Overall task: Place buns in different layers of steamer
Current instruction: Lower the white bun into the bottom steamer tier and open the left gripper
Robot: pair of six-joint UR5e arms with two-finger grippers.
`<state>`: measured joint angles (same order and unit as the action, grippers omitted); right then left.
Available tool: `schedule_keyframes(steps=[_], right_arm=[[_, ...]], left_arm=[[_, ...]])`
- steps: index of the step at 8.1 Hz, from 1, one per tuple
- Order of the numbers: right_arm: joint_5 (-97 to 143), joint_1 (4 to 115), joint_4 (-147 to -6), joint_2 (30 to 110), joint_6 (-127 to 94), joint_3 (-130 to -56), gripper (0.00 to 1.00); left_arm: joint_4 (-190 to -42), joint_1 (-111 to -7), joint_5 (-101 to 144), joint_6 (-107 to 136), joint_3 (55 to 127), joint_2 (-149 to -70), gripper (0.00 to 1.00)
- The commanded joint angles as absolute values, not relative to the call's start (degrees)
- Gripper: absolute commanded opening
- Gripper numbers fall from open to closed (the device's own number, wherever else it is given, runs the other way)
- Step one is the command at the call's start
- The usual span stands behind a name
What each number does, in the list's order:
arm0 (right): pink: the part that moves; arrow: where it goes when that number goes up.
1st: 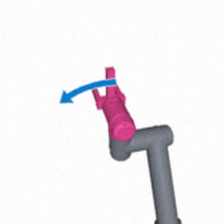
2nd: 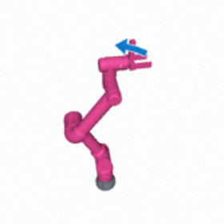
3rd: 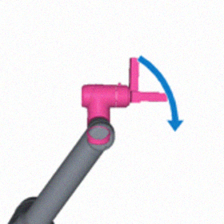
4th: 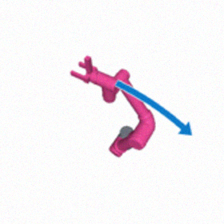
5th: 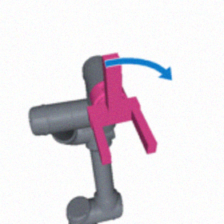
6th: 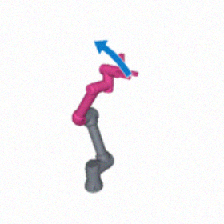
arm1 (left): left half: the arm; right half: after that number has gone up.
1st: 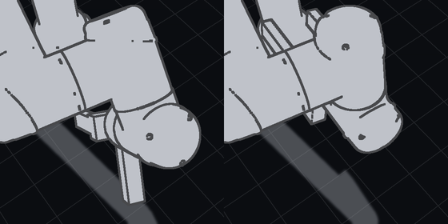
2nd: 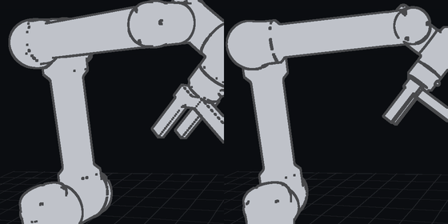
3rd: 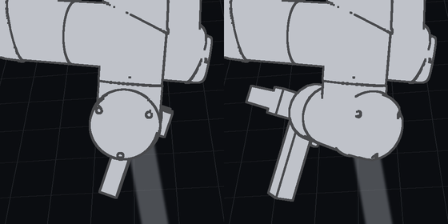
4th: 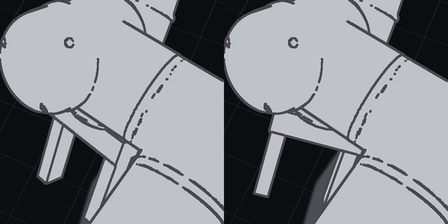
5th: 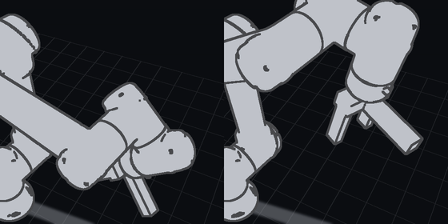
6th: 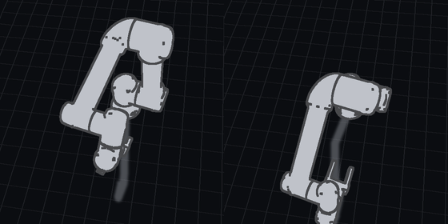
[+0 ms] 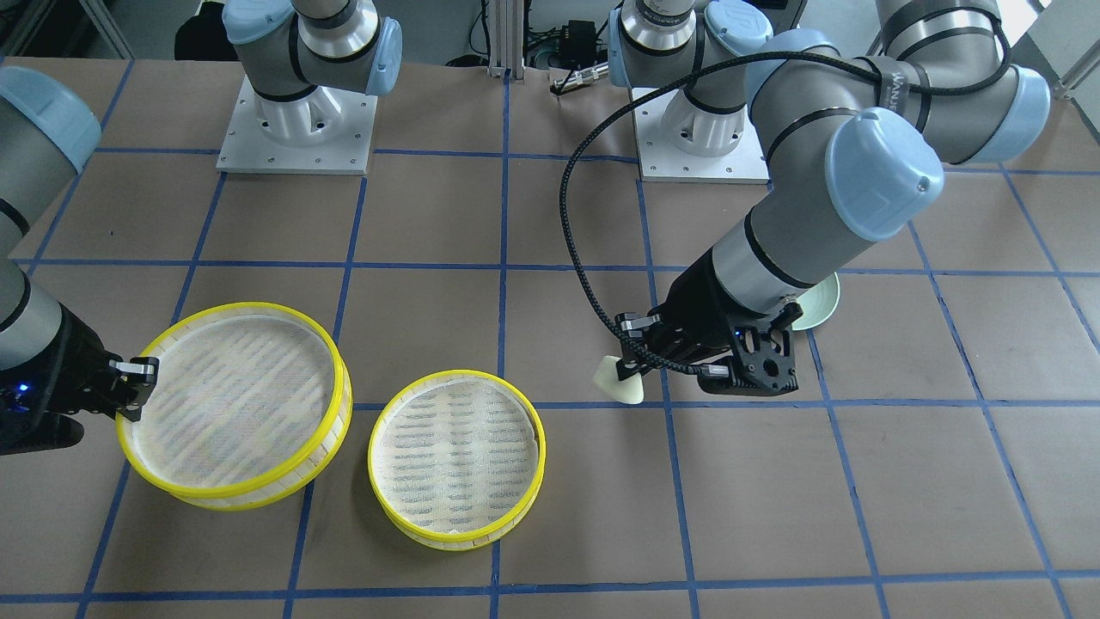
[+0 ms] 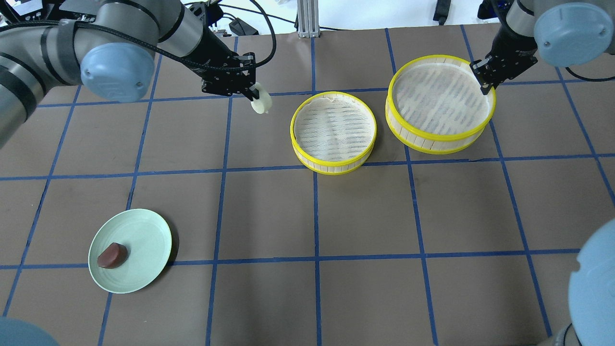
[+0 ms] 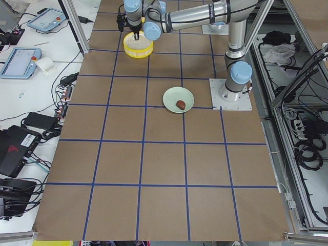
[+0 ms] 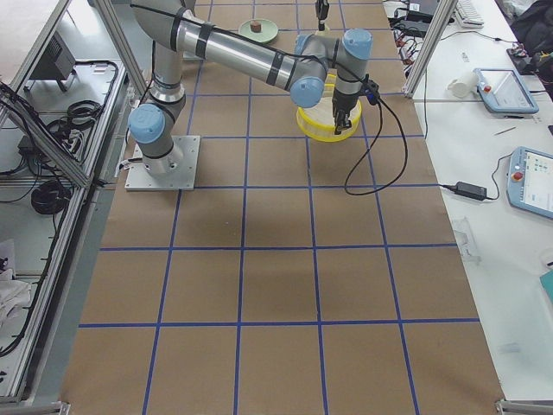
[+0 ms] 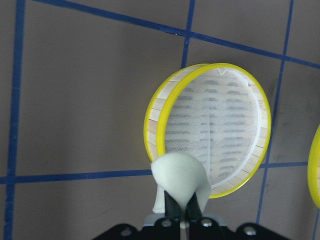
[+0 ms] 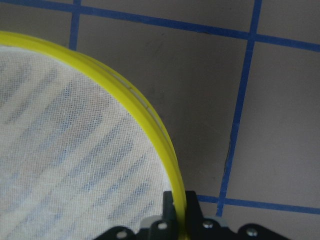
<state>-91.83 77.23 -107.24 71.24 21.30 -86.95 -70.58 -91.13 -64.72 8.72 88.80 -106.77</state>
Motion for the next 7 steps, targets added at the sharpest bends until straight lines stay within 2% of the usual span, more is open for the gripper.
schedule_keyframes(steps=[1,5,6,7], right_arm=[[-92.11,77.17,-107.49,70.75,21.36,-87.01,0.00],[-92.02,77.17,-107.49,70.40,21.45,-87.10,0.00],[-92.02,77.17,-107.49,70.40,21.45,-87.10,0.00],[-92.02,77.17,-107.49,70.40,21.45,-87.10,0.00]], left_arm=[[-60.60,-95.52,-59.77,15.42,88.86,-113.36,0.00],[-53.27,-98.70,-56.63,21.34,88.86,-120.13,0.00],[-53.26,-99.31,-56.69,22.14,88.86,-120.58,0.19],[-53.26,-99.40,-56.60,22.84,88.86,-120.76,0.90]])
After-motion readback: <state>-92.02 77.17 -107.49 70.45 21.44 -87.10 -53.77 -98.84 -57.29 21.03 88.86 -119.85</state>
